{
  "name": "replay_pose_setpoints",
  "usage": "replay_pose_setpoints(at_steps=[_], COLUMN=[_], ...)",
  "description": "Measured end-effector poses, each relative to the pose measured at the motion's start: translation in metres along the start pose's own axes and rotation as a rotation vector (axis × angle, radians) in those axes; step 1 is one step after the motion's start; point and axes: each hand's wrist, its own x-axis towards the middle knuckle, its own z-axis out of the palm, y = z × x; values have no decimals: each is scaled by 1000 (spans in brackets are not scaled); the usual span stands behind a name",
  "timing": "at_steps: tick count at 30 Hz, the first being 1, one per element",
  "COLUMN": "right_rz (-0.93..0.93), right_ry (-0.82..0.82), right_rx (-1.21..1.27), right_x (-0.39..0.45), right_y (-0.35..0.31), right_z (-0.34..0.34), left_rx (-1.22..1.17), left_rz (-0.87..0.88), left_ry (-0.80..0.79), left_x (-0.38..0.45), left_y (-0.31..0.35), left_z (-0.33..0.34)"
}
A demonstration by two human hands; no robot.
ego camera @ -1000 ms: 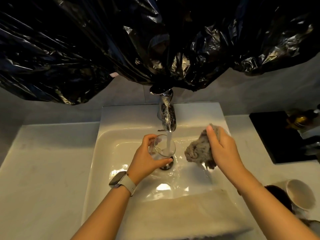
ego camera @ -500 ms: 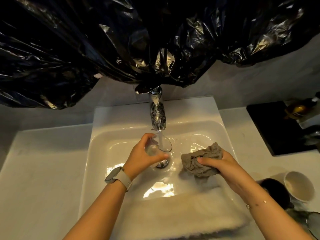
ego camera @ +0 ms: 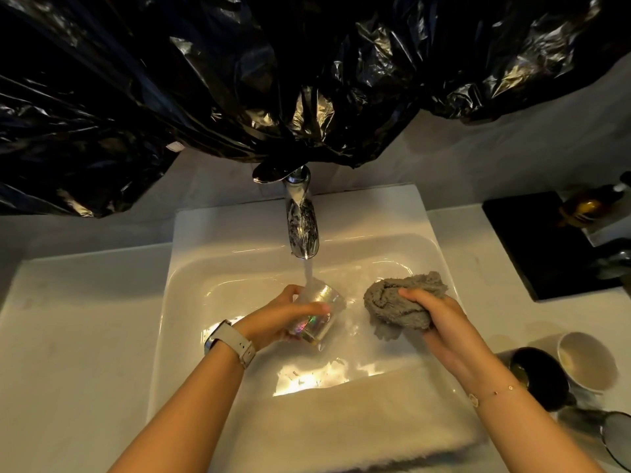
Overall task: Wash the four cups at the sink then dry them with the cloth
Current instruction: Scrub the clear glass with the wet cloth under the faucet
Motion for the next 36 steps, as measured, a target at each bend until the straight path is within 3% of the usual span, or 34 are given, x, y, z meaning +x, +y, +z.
replay_pose_setpoints(at_steps=[6,11,14,19,21,25,27,31,33,36], right_rz=[51,97,-121,-453,-530,-744,-734,-656,-538,-527], right_ry=[-25,-31,25,86,106,5,-108,-269,-260,-203], right_rx=[80,84,-225,-1021,-1124,-796,-667,-758,-627,-520], right_x=[11,17,17,32,32,16,7,4,5,10], right_y=[1,-1,-2,-2,-4,1,12,34,34,33], right_z=[2,7,15,26,34,54,67,71,68,65], left_rx=[57,-43,-99,-229,-253,-269,-283,-278,-296,-302], left_rz=[51,89,122,135,126,118,153,244,245,260], left_ry=[94,101,198,322,356,338,304,387,403,373], left_x=[-2,-4,-3,-4,-5,-7,-7,-9,-12,-16], left_y=[4,4,0,-6,-7,-6,-5,-4,-3,-3], left_z=[-3,-6,-3,5,9,17,19,17,15,16])
